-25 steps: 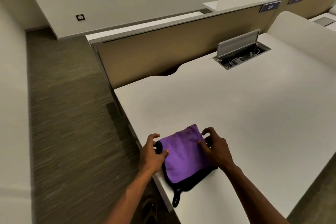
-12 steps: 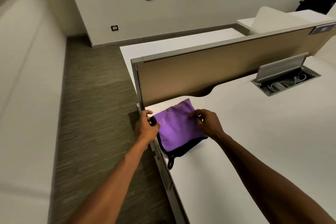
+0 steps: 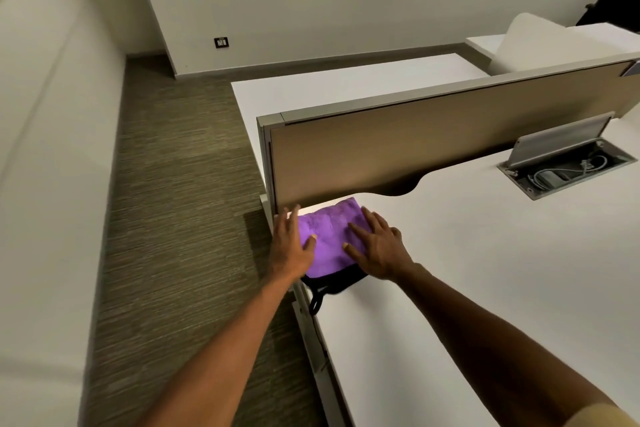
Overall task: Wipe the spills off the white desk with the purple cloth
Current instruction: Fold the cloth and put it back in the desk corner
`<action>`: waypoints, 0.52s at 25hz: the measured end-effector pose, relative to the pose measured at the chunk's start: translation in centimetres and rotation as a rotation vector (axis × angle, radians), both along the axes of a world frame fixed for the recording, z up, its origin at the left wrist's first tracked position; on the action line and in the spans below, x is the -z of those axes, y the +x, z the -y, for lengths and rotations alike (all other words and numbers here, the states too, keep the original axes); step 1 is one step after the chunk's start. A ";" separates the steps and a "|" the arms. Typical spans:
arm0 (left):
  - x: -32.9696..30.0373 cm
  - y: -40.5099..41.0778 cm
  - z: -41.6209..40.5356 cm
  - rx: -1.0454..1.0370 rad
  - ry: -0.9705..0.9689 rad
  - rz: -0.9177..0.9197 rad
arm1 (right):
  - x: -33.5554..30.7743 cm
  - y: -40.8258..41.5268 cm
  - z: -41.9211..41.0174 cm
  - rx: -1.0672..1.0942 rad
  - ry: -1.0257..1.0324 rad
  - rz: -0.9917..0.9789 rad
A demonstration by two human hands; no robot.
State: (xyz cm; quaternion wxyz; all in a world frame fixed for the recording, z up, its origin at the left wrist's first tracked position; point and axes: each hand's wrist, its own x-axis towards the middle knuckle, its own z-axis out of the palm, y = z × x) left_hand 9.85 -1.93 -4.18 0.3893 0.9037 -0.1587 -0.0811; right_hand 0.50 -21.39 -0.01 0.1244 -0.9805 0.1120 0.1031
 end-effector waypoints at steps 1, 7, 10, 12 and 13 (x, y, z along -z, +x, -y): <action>0.9 -1.6 0.3 0.087 0.104 0.085 | 0.7 -0.9 -0.3 -0.074 -0.038 -0.020; 4.6 -5.1 1.9 0.204 0.446 0.207 | 2.6 -3.4 0.2 -0.110 -0.012 -0.113; 3.8 -5.2 1.9 0.197 0.514 0.168 | 1.6 -4.4 1.0 -0.050 0.037 -0.074; 2.7 -5.9 2.2 0.161 0.498 0.161 | 0.7 -6.0 1.7 0.019 0.063 -0.022; 1.9 -6.7 2.6 0.129 0.447 0.182 | 0.3 -6.9 2.5 0.053 0.074 0.009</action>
